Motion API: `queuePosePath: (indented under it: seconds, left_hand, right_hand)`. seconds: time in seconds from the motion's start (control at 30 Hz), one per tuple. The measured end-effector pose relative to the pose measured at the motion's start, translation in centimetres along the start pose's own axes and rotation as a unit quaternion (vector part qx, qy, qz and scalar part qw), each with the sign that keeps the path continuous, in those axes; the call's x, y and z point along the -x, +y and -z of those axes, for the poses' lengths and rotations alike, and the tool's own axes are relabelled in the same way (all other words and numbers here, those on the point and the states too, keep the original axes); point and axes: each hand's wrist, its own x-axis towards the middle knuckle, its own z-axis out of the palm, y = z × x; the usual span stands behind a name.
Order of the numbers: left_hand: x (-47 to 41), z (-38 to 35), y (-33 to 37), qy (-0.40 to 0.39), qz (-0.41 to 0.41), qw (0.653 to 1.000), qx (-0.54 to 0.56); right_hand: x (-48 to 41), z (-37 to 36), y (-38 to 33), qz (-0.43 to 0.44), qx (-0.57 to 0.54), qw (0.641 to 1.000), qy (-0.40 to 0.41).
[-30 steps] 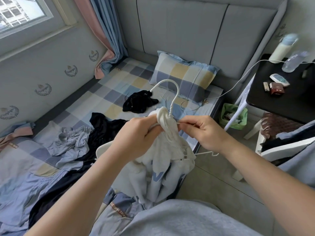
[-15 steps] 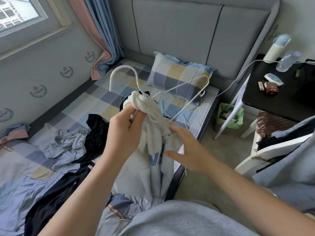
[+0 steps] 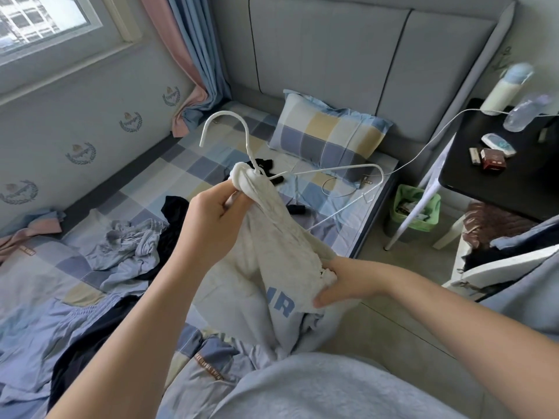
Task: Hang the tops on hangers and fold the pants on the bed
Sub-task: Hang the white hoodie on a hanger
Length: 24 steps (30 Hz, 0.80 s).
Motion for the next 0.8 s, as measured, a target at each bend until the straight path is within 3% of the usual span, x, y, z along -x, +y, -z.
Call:
queuePosePath:
  seconds: [0.1,0.33,0.5,0.63,0.8]
  left_hand:
    - [0.5,0.3,0.0,-0.026,-0.008,1.0,-0.009]
    - [1.5,1.5,-1.1,-0.12,-0.012,0.992,-0.028]
    - [1.6,2.5,-1.8,-0.158,0.01,0.985,-0.074]
    - [1.5,3.1,-2.3,-0.166,0.014,0.98,-0.112]
    - [1.5,1.9,-1.9,-0.195,-0.004,0.971,-0.137]
  right_hand:
    - [-0.4,-0.6,1.8,-0.069,0.055,0.996,-0.014]
    - [0.1,-0.8,4.4,-0.107,0.214,0.971,-0.028]
    - [0.4,2.0,4.9,-0.062,0.352,0.929,0.09]
    - [2.2,5.7,3.5,-0.044,0.342,0.919,0.193]
    - [4.4,8.3,-0.4,0.043,0.25,0.937,0.238]
